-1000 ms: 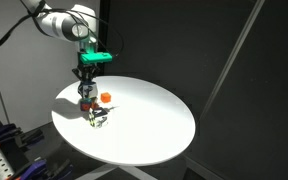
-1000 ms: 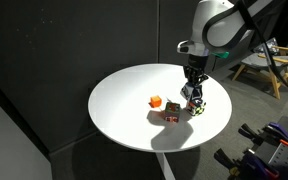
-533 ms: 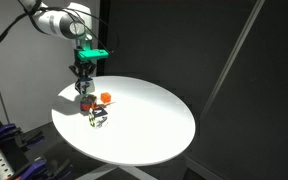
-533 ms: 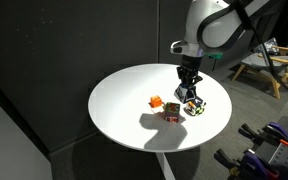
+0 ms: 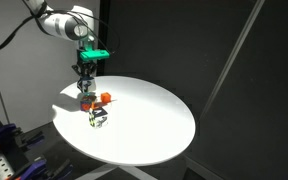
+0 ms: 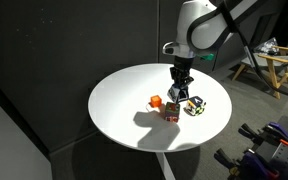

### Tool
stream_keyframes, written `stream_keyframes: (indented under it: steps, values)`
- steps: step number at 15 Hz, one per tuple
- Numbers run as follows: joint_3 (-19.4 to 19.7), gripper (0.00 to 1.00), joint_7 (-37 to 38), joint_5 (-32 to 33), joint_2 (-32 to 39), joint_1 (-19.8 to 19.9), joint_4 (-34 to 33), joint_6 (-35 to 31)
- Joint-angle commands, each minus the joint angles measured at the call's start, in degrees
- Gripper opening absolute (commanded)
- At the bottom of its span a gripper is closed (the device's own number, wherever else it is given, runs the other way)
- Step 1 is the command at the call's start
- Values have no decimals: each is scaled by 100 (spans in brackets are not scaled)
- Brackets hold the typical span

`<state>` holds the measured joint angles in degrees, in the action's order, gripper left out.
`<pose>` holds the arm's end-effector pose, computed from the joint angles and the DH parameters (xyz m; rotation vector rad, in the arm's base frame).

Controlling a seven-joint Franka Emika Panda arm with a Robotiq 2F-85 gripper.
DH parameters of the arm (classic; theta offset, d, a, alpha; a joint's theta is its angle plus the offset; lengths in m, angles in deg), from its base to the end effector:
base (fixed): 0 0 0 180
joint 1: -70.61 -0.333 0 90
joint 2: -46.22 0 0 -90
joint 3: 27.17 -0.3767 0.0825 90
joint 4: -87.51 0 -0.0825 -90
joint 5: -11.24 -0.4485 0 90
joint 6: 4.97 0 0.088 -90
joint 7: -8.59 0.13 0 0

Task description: Pick up the block with the number four on it and put it on the block to the bottom far left

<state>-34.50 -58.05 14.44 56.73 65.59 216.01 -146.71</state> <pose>0.5867 0.1278 0.2791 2.3576 2.0242 0.0597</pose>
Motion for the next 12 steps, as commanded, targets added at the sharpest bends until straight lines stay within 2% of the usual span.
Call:
stream_keyframes:
  steps: [1,12]
  values:
    - [-43,6,176,82,224,22,-274,65]
    - [-28,6,202,188,476,35,-313,-31]
